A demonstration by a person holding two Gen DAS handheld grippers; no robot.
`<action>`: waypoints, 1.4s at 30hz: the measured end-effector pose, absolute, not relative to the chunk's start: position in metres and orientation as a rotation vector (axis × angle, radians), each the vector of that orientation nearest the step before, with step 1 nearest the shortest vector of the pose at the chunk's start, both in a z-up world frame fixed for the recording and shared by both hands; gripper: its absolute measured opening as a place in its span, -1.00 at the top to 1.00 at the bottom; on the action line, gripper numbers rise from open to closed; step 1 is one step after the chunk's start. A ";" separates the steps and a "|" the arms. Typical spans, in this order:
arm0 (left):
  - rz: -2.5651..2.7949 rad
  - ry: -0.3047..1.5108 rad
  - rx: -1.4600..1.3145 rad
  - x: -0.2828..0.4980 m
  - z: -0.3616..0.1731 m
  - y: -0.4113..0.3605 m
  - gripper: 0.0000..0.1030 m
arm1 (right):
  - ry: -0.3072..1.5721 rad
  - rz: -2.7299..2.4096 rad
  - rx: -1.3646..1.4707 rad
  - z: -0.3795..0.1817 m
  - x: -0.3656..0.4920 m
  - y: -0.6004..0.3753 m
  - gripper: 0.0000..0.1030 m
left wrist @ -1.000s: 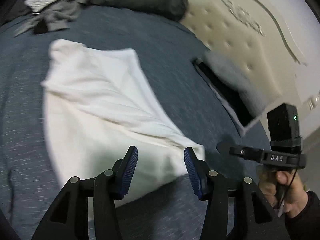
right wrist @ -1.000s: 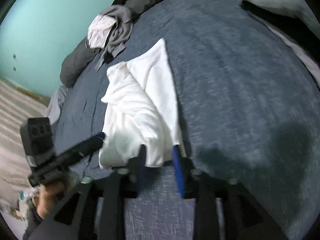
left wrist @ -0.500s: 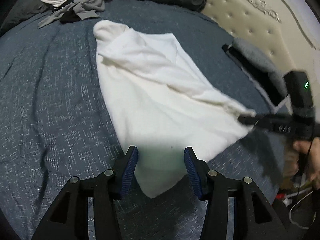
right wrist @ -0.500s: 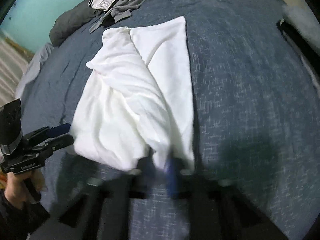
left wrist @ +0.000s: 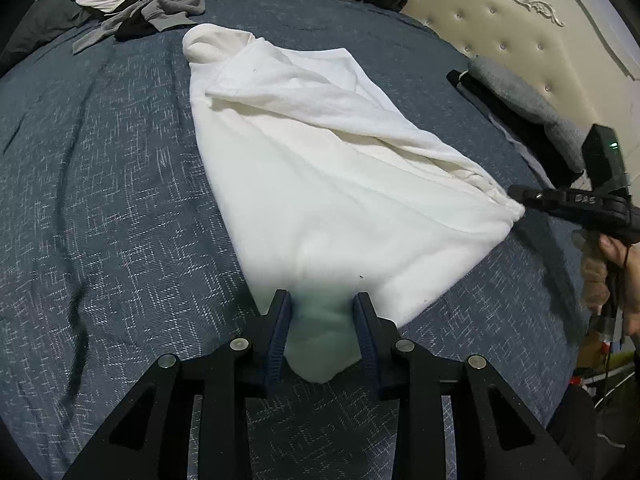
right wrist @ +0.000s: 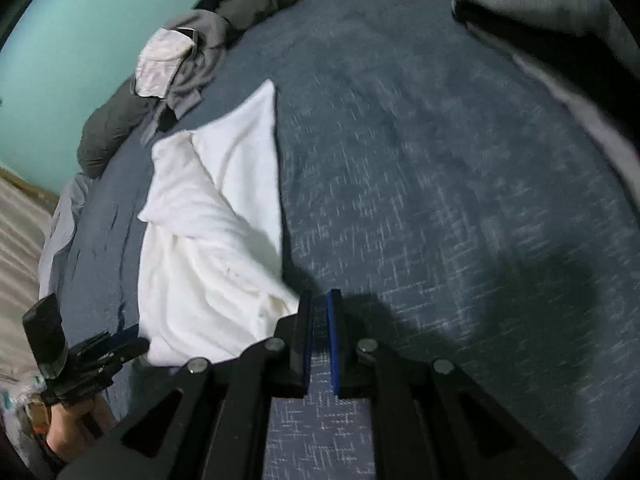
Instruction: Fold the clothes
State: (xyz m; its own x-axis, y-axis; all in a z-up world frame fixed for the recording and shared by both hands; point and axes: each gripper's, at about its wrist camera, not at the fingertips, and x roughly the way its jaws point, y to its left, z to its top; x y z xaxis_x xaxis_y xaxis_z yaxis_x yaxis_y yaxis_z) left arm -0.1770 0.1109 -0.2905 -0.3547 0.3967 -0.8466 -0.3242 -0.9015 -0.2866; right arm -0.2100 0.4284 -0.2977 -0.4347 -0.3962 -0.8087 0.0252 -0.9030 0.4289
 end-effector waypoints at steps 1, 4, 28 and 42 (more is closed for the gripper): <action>2.275 -0.099 -1.450 -0.177 -0.291 0.110 0.31 | -0.503 -2.412 1.475 -0.292 -0.208 0.427 0.88; 2.274 -0.122 -1.452 -0.176 -0.293 0.107 0.31 | -0.448 -2.387 1.412 -0.279 -0.207 0.416 0.88; 2.341 0.187 -1.396 -0.150 -0.288 0.124 0.64 | -0.428 -2.320 1.524 -0.294 -0.204 0.397 0.84; 2.364 0.129 -1.400 -0.140 -0.287 0.100 0.73 | -0.521 -2.264 1.534 -0.309 -0.207 0.391 0.89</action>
